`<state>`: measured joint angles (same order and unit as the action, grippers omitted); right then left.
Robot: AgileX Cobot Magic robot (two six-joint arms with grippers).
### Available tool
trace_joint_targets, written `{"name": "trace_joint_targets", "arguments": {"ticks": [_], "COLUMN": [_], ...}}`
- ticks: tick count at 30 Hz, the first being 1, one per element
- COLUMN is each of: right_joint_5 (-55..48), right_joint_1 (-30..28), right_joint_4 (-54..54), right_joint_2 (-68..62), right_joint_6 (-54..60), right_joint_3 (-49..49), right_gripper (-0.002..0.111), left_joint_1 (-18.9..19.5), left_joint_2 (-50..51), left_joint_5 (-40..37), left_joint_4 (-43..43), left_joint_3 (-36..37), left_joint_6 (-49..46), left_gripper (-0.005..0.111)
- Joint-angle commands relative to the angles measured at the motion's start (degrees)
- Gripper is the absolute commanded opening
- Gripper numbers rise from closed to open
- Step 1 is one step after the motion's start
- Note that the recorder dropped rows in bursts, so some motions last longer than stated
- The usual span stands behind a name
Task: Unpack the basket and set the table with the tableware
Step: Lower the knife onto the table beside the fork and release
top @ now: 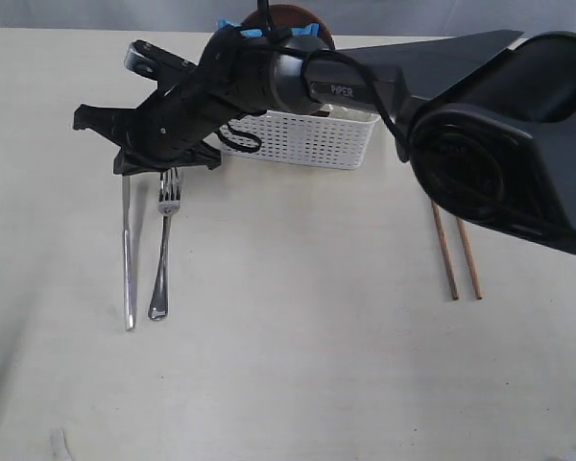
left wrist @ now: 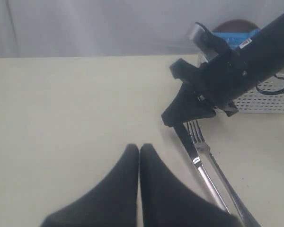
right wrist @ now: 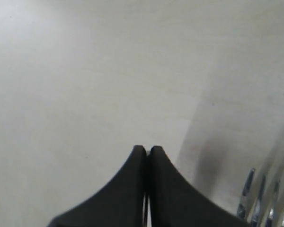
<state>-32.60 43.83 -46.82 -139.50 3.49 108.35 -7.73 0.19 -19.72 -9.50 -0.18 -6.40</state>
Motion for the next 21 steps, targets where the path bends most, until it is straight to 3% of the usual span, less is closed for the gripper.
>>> {"name": "trace_joint_targets", "arguments": {"ticks": [1,9,21], "right_joint_5": [1.3,4.6,4.9], "right_joint_1": [-0.1,1.4,1.9], "right_joint_4": [3.4,4.2,15.8], "right_joint_2": [-0.2,-0.2,-0.2], "right_joint_6": [-3.9,-10.1,-20.3], "right_joint_3": [0.2,0.2,0.2], "right_gripper": [-0.001,-0.001,0.000], "left_joint_1": [-0.4,-0.4,-0.4], "left_joint_2": [-0.2,-0.2,-0.2], "left_joint_5": [0.1,0.1,0.1], "left_joint_4": [0.3,0.3,0.3], "left_joint_3": [0.2,0.2,0.2], "left_joint_6": [0.0,0.0,0.0], "left_gripper": [0.000,0.000,0.000]}}
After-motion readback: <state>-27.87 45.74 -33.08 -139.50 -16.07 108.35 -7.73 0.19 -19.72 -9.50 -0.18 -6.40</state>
